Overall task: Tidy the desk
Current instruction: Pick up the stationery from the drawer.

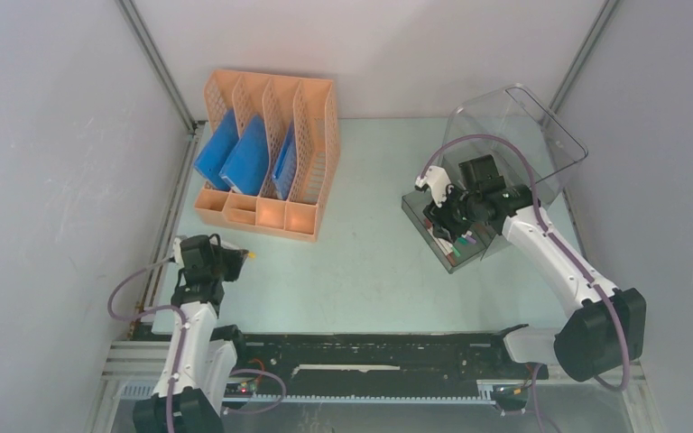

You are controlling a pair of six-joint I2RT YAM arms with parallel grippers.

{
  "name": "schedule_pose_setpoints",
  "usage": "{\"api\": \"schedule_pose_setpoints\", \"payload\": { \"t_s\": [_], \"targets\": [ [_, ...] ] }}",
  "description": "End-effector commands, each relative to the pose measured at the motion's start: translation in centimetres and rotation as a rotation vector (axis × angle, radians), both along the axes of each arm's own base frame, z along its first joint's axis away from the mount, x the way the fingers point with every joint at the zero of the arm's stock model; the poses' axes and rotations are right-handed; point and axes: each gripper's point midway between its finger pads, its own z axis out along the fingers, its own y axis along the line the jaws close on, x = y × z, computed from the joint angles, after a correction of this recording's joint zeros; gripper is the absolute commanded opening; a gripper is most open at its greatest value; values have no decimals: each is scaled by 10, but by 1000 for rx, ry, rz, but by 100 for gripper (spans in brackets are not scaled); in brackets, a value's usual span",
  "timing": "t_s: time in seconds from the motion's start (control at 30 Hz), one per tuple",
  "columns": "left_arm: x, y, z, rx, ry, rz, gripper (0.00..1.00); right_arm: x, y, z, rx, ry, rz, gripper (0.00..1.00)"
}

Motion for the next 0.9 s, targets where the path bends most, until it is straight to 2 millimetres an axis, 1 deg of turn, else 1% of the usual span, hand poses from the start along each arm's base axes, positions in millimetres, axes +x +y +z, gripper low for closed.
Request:
{"api": "schedule_pose_setpoints", "payload": {
  "t_s": [0.0, 0.17, 0.33, 0.47, 0.6, 0.63, 0.87],
  "targets": [
    [16, -27, 25, -39, -148, -183, 0, 2, 11, 20, 41, -67, 45, 54],
    [16, -49, 26, -81, -212, -312, 0, -2, 16, 26, 65, -75, 67, 54],
    [8, -59, 23, -90, -229, -374, 0, -3, 18, 28, 75, -81, 73, 54],
    [5, -66, 28, -81, -264, -413, 0, -4, 20, 29, 79, -83, 79, 54],
    [4, -83, 45, -76, -340, -507, 0, -5, 23, 30, 85, -83, 90, 54],
    [5, -88, 53, -65, -375, -533, 0, -6, 23, 31, 90, -83, 92, 54],
    [4, -127, 87, -20, -503, -698, 0, -12, 30, 39, 135, -87, 123, 54]
  ]
}}
